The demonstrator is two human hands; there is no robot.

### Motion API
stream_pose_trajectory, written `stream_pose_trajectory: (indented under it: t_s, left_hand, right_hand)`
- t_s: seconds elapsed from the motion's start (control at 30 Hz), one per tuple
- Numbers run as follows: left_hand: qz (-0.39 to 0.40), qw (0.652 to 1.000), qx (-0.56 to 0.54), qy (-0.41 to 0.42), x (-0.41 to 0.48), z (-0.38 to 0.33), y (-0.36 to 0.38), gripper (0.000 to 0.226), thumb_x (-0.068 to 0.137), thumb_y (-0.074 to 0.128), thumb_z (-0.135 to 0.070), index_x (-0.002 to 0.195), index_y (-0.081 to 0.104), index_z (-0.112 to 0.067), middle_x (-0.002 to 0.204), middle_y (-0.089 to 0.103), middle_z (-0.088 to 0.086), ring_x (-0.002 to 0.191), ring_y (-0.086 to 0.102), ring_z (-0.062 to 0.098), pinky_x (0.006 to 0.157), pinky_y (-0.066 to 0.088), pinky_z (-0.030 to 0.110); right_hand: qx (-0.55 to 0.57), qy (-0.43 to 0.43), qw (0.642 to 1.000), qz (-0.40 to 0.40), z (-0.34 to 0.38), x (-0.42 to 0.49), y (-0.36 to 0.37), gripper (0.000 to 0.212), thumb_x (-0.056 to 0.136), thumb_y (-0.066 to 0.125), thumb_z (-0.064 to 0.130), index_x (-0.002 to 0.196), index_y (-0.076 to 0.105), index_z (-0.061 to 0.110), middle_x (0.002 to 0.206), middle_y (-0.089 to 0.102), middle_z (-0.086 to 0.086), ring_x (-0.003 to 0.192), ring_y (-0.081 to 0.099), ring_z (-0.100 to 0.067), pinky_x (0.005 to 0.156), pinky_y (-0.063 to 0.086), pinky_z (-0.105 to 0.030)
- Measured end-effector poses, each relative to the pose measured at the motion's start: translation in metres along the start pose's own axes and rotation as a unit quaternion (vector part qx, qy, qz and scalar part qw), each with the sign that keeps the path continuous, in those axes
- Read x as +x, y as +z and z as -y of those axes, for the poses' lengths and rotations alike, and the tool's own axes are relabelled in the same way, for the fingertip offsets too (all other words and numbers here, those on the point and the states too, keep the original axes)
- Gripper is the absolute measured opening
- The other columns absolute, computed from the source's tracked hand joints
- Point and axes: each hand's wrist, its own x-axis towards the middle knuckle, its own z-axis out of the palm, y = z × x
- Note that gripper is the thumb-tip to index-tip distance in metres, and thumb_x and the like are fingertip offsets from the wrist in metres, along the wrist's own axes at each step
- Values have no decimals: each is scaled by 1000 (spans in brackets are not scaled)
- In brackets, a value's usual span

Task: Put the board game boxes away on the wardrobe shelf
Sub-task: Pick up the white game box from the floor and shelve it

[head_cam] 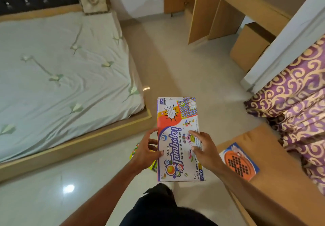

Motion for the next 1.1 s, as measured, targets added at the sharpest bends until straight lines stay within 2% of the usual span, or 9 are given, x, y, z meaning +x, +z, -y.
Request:
stream_pose_trajectory:
  t_s: [0.17, 0.33, 0.47, 0.57, 0.67, 0.73, 0.93, 1.03, 1.1]
  left_hand:
    - [19, 1000, 0, 12, 97, -54, 0, 78, 76, 72, 7, 129, 42, -42, 109, 60, 17, 83, 64, 19, 66, 61, 38]
    - [33, 999, 4, 9, 204, -107, 6, 78, 75, 74, 6, 131, 42, -39, 110, 58, 17, 92, 65, 26, 71, 62, 47]
    - [28, 1000, 10, 6, 297, -144, 10, 79, 74, 74, 5, 130, 44, -41, 111, 57, 19, 93, 64, 26, 68, 62, 37]
    - [17, 1000, 23, 4, 370, -183, 14, 76, 75, 75, 4, 129, 44, -41, 106, 60, 16, 89, 66, 23, 64, 61, 33]
    - [5, 1000, 27, 2, 429, -225, 13, 76, 75, 76, 3, 127, 43, -42, 102, 63, 14, 88, 68, 23, 64, 62, 35]
    - [2, 1000, 19, 4, 475, -253, 7, 77, 75, 75, 5, 128, 43, -40, 102, 63, 16, 85, 69, 22, 64, 62, 38]
    - [-37, 999, 24, 7, 598, -316, -21, 75, 77, 75, 2, 132, 42, -38, 96, 67, 5, 78, 71, 14, 61, 61, 32]
    - [-52, 997, 43, 20, 674, -341, -48, 79, 77, 74, 3, 136, 40, -37, 93, 65, 1, 74, 70, 12, 61, 60, 29]
    - [-55, 996, 67, 24, 719, -354, -66, 80, 76, 73, 4, 138, 41, -35, 93, 65, 0, 73, 68, 13, 66, 61, 33]
  right_hand:
    - [13, 9, 1000, -19, 11, 88, -39, 54, 88, 53, 1, 134, 51, 29, 127, 42, 2, 117, 47, -10, 70, 43, 2]
    - [28, 10, 998, -52, 14, 191, -80, 56, 85, 54, 0, 131, 53, 32, 122, 44, 3, 115, 54, -14, 86, 54, -20]
    - [19, 14, 998, -58, 17, 284, -109, 53, 86, 53, -8, 131, 55, 19, 123, 44, -4, 96, 57, -6, 66, 42, 3]
    - [9, 12, 999, -43, 17, 366, -135, 52, 88, 55, -2, 133, 53, 22, 126, 43, -5, 105, 50, -4, 71, 41, 4]
    - [5, 16, 999, -28, 28, 437, -161, 53, 88, 57, 4, 133, 52, 31, 122, 42, 2, 116, 51, -16, 93, 53, -26]
    - [-5, 4, 1000, -24, 40, 491, -180, 53, 87, 57, 5, 133, 52, 30, 121, 41, 3, 118, 48, -15, 101, 49, -35]
    - [-32, -14, 999, 3, 71, 649, -205, 55, 86, 56, 5, 135, 51, 29, 126, 45, -1, 121, 45, -14, 99, 44, -21]
    - [-29, -23, 999, 17, 90, 740, -206, 54, 88, 56, 3, 136, 51, 27, 125, 42, 0, 113, 47, -8, 79, 42, 1]
    - [-25, -34, 999, 23, 102, 791, -204, 53, 90, 55, 5, 137, 50, 30, 125, 41, 1, 116, 50, -12, 82, 49, -7]
